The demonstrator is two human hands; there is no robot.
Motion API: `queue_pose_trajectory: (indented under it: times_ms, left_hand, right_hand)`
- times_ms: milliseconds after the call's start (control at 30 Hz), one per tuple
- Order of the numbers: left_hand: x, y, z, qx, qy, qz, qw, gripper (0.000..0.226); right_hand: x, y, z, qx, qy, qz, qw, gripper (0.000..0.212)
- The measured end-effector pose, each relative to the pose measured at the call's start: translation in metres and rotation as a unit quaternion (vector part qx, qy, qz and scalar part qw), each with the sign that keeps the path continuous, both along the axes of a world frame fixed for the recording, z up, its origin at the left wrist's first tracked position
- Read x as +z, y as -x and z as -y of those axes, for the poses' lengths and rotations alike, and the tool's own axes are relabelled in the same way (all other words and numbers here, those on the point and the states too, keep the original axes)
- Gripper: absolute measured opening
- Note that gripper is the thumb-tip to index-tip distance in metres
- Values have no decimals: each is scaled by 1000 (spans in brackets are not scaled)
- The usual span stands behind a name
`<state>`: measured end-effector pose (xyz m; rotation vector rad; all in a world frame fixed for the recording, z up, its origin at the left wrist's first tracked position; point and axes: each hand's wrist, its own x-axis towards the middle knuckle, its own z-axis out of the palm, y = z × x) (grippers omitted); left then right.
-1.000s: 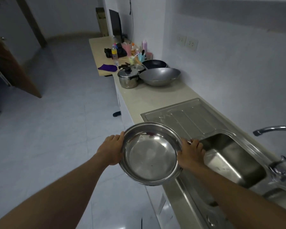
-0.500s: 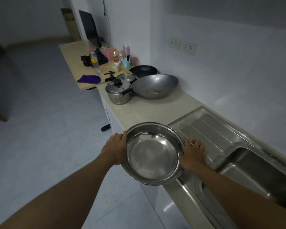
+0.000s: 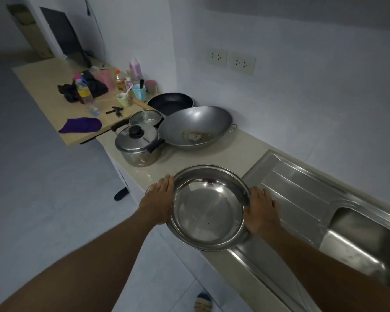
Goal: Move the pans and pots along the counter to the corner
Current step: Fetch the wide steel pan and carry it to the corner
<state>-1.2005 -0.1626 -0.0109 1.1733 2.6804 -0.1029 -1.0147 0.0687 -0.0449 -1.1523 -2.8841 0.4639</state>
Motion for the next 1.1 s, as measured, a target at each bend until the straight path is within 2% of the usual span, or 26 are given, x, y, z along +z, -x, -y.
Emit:
queue_pose_trajectory:
  times_ms: [233,400,633,833,967,1100]
  left_hand:
    - [-23,80,-41,-35,13,12,999,113]
    - [-41,121,-60,-63,39,32,997,110]
    - [-61,172,-76,-114,50,31,992,108]
    - [-78,205,-86,-179,31,6,983,91]
    - [-83,219,-92,-212,10,-5,977,87]
    - [-85,225,-91,-227,6,-6,974,92]
  right_hand:
    - [-22,56,-18,-52,2,8,999,46]
    - [-34,85,-17,-94,26,18,995,43]
    - [-38,118,-4,-151,5,45,987,55]
    - [-42,136,27,-237,-11,51,970,60]
    - [-45,146,42,-282,4,74,957,71]
    - [-44,149,50,-295,-7,70,953,70]
